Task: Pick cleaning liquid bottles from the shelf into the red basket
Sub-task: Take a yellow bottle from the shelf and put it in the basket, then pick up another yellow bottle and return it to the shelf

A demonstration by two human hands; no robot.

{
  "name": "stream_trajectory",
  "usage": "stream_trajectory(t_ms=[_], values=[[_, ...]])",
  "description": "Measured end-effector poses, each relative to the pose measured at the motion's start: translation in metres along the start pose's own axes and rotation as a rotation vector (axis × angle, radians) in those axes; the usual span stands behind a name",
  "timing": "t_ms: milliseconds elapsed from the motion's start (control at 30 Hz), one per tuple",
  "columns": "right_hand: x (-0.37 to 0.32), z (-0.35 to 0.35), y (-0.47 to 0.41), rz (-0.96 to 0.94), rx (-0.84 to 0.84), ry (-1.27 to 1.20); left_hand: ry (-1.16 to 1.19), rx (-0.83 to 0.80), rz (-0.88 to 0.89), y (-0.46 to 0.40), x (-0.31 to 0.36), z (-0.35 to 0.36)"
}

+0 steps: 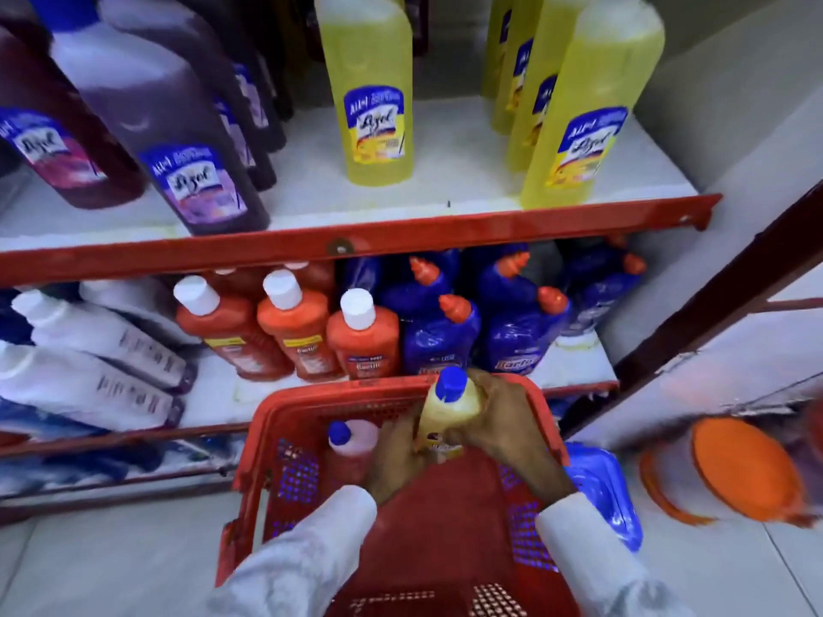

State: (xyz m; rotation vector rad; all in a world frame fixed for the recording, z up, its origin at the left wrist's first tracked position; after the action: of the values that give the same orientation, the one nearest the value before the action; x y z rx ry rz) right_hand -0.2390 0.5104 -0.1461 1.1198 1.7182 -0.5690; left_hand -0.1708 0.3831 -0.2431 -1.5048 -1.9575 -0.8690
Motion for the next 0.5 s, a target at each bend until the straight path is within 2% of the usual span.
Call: stream_trajectory(t_ms=[100,200,333,500], values=[[0.039,0.018,-0.004,0.071,-0.018,-0.006,-0.055,-0.040,-0.162,-0.009,-0.052,0.046],[0.069,0.039,-0.009,0.103,-0.049,-0.039,0.014,-0.009,-0.260,-0.013,-0.083,0.072],[0.106,0.059,-0.010,0.178,-0.051,-0.071,0.141,0.006,-0.326,-0.014,-0.084,0.073],[0.119,0.069,-0.014,0.215,-0.091,-0.093,0.112,0.013,-0.345,-0.003,-0.073,0.056]])
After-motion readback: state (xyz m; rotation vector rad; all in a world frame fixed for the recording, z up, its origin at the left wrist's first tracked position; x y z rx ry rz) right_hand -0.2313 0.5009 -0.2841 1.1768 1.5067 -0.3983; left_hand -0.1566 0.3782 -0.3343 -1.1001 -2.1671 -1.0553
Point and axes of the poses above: each hand's wrist, its own y-axis away from the middle knuckle, its own z-axis out of the palm, x = y × z, the point moved 8 cm from there along -y, towards the middle knuckle, and after that the axes turned 12 degrees about -y, right-handed, at the moved point
